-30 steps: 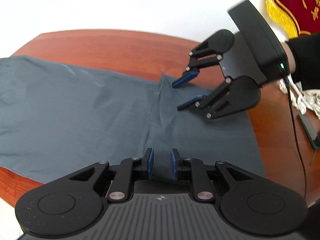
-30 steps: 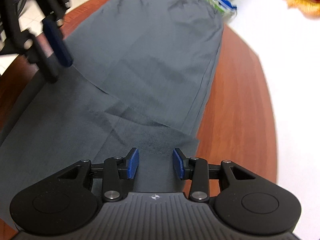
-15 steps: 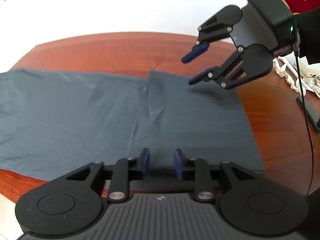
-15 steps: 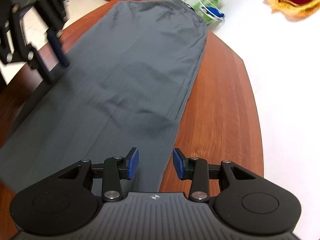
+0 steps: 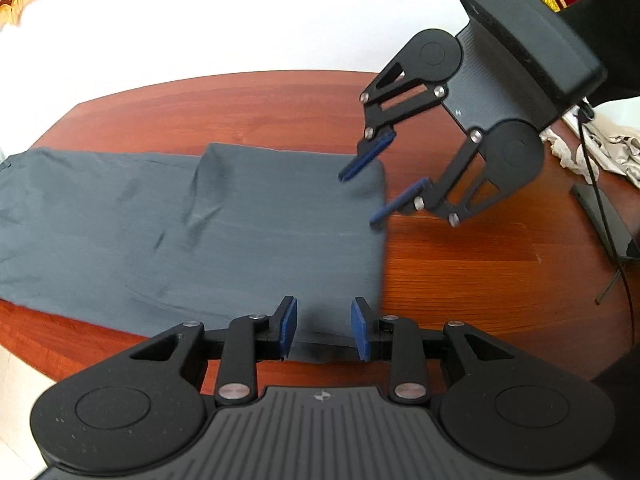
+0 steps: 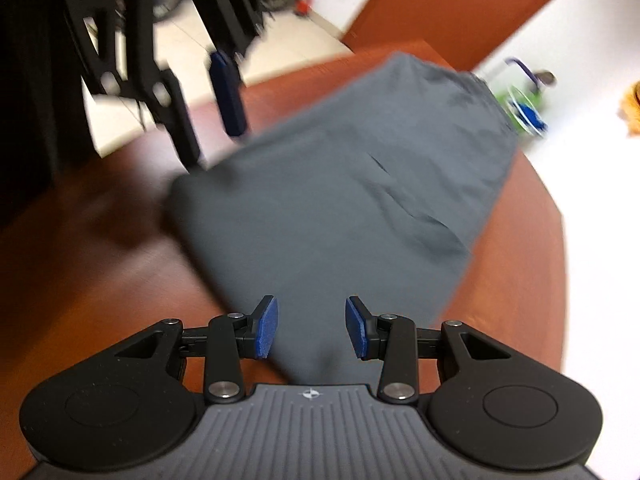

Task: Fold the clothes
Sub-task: 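Move both open grippers to the folded end of the trousers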

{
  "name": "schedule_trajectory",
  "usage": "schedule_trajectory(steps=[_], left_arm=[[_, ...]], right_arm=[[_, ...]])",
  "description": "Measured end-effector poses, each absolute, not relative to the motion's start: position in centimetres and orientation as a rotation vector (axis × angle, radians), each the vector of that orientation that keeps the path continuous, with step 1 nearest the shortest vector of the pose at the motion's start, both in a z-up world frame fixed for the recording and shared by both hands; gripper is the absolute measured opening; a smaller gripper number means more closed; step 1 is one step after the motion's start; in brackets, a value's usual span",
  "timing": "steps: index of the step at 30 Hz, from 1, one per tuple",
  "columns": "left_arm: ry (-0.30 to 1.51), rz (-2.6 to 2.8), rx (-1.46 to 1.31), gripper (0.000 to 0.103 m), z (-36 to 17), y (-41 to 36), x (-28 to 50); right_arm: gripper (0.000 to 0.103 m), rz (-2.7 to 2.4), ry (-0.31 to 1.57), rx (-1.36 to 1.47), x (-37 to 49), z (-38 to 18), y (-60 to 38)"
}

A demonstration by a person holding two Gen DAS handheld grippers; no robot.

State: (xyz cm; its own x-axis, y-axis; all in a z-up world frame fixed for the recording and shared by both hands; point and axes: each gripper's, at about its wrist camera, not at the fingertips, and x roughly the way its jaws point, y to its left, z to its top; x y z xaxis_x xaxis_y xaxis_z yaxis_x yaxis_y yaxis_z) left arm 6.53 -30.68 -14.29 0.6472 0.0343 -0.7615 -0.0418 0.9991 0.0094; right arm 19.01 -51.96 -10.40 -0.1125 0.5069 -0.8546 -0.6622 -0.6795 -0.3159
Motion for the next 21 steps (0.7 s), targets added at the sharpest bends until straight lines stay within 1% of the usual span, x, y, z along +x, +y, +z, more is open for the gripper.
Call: schedule_trajectory(steps=[5,7,17,20,21], left_arm=[[0.874,0.099,-0.021,0.034,-14.2,-31.7,6.3],[0.882,0.124,-0.022,0.035,-14.1,-32.2,6.1],[0.900,0.203,-0.012,0.037,-14.0,-33.5,5.3],[0.904,0.219,-0.001,0.037,-14.1,-33.6,5.2],[0.907,0.222,0.011,0.037,-14.2,-33.7,5.3]], right_arm=[[0.040,1.976,0.146,-1.374,17.1,-10.7,-53.0],[0.035,2.002,0.132,-1.378,16.6,-11.0,-53.2],[0.033,2.105,0.029,-1.373,15.1,-11.6,-53.3],[0.031,2.119,0.002,-1.384,14.9,-11.9,-53.4],[0.028,2.121,0.002,-1.384,14.9,-12.0,-53.3]])
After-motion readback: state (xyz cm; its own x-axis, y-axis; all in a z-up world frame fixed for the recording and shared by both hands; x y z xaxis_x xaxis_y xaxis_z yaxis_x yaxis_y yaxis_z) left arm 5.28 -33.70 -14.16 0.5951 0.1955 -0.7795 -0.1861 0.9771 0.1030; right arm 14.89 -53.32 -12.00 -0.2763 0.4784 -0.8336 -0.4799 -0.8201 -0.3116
